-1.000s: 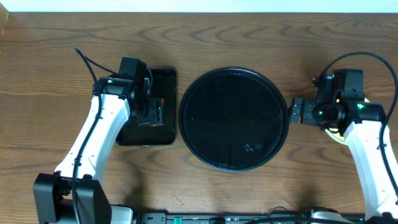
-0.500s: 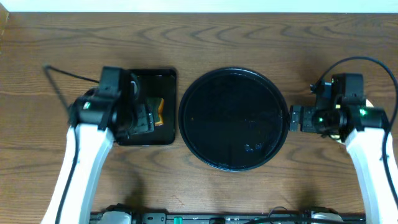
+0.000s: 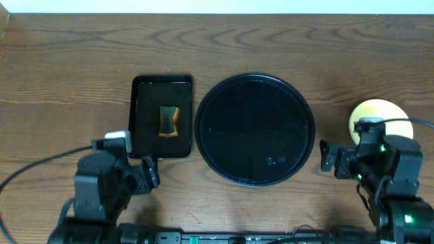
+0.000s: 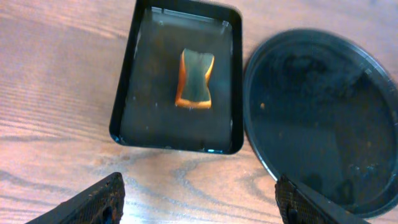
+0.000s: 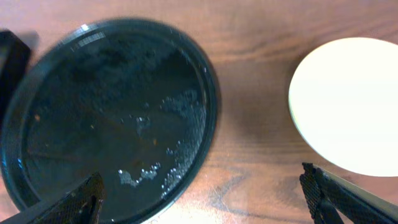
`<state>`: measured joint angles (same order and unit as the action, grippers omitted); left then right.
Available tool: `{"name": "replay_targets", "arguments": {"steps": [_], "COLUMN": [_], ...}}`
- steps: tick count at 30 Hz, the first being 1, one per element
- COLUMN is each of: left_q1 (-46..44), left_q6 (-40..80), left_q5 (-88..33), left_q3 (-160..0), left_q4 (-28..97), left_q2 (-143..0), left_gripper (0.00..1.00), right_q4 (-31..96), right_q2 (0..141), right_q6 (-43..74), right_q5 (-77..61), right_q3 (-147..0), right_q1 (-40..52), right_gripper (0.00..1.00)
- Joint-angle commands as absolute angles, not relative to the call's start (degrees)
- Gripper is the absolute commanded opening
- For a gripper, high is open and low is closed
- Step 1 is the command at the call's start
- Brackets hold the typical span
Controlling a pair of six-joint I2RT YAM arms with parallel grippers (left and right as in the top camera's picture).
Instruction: Clean dirty plates on tray and stack at the side
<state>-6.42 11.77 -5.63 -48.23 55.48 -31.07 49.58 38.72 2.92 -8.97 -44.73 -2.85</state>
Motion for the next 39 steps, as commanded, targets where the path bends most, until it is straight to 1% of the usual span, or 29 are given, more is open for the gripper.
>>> {"name": "replay_targets", "arguments": {"steps": [1, 23, 30, 34, 39], "left_q1": [-6.17, -6.17, -6.17, -6.17, -6.17], "left_q6": [11.22, 11.22, 11.22, 11.22, 11.22], "left_q5": [-4.73, -4.73, -4.71, -4.73, -4.71], "left_q3": [-47.24, -47.24, -47.24, -47.24, -47.24], "left_q4": [55.13, 55.44, 55.44, 55.44, 55.44], "left_q2": [-27.49, -26.52, -26.52, -26.52, -26.52], "left_gripper": [0.78, 0.78, 0.79, 0.79, 0.79], "right_q4": [49.58, 50.41, 50.19, 45.25, 33.61], "right_q2": [36.77, 36.71, 33.76, 29.47, 20.25], "right_q6": [2.50, 2.50, 0.58, 0.56, 0.71], "right_q5": [-8.40, -8.38, -5.93, -6.00, -6.13], "right_q3": [-44.16, -44.16, -44.03, -41.15, -31.79], "right_q1": [-2.57, -2.57, -2.11, -1.43, 0.43], "right_gripper": [0.99, 0.99, 0.99, 0.99, 0.99]}}
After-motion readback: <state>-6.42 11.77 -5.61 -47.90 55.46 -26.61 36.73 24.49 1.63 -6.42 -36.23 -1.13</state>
